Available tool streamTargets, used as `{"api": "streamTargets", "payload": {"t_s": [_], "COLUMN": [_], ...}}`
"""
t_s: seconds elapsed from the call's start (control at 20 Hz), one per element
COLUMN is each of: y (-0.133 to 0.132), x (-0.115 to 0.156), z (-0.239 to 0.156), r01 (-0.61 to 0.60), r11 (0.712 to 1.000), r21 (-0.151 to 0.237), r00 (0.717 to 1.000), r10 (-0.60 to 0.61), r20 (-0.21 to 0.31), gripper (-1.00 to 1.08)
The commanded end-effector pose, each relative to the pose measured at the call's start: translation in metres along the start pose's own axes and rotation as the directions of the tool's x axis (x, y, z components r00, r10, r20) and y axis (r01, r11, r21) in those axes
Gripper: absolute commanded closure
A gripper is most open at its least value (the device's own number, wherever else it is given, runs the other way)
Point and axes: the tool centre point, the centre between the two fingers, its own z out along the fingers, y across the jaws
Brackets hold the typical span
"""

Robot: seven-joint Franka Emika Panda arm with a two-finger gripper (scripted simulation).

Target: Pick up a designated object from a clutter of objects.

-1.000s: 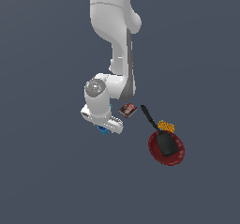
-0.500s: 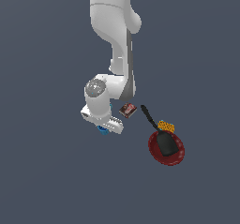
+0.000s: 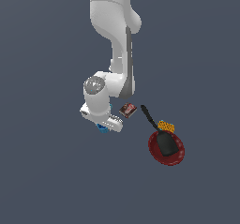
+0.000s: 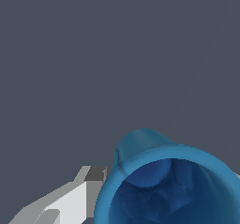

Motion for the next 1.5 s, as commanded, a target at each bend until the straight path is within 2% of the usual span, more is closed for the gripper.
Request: {"api": "streamTargets", "payload": {"t_s": [0.0, 0.5, 1.45], "y": [0.003, 0.029, 0.104], "x": [-0.002, -0.018, -0.065], "z": [-0.008, -0.067, -0.24], "r01": [0.0, -0.001, -0.002], "r11": [1.0, 1.0, 1.0], "r21": [0.0, 0.002, 0.002], "r00": [1.0, 1.0, 1.0], "r10": [0.0, 0.001, 0.002], "r20": [-0.002, -0.001, -0.001], "gripper": [1.08, 1.08, 1.08]}}
